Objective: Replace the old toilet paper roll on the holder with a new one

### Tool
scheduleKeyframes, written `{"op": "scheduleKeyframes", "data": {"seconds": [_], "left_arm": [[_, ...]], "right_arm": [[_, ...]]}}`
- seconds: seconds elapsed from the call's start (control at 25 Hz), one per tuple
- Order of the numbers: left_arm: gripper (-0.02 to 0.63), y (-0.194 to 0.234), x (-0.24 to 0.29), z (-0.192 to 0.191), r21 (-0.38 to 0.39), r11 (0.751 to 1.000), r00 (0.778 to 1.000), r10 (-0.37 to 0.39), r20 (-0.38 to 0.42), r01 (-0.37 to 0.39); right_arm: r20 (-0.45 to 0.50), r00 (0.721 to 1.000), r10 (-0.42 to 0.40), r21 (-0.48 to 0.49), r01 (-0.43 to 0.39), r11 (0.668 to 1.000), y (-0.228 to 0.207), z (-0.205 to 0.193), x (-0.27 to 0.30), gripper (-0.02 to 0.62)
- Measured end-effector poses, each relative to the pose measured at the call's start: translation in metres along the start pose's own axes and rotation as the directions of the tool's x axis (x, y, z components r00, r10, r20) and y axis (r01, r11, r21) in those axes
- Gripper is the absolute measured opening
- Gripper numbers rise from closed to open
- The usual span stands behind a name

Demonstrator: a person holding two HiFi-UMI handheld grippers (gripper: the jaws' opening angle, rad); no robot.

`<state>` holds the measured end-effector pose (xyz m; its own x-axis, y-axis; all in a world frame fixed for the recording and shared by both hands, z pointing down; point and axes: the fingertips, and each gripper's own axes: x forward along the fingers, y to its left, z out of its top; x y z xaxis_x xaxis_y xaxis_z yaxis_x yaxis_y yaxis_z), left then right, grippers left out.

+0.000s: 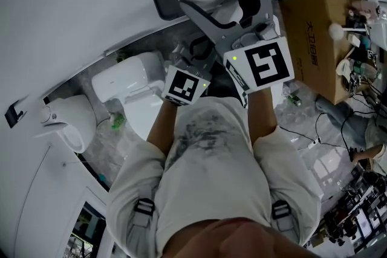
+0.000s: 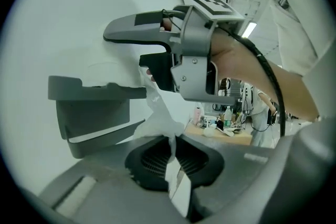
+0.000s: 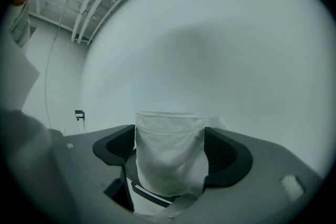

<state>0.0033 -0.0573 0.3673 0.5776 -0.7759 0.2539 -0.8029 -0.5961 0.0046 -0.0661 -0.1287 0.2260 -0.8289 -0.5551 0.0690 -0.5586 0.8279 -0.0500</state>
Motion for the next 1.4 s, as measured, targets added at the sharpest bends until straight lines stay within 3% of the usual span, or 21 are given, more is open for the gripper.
{"op": "scheduleKeyframes", "data": {"seconds": [0.48,0.76,1.4], "left_arm": [[0.021,0.011,-0.027,-0.006,-0.053,0.997,0.999,0.049,0.003,-0.049],[0.021,0.015,-0.037,-0.006,-0.070,0.996,0.999,0.047,0.017,-0.046],[0.021,0.014,-0.034,-0.008,-0.082,0.996,1.000,0.021,0.019,-0.019]], "right_arm": [[-0.069,0.997,-0.018,-0.130,0.009,0.992,0.005,-0.008,0.026,0.390],[-0.023,0.999,-0.023,-0.162,0.019,0.987,0.009,0.004,0.019,0.376],[0.054,0.983,-0.176,-0.204,0.184,0.962,-0.043,0.001,-0.060,0.376]]}}
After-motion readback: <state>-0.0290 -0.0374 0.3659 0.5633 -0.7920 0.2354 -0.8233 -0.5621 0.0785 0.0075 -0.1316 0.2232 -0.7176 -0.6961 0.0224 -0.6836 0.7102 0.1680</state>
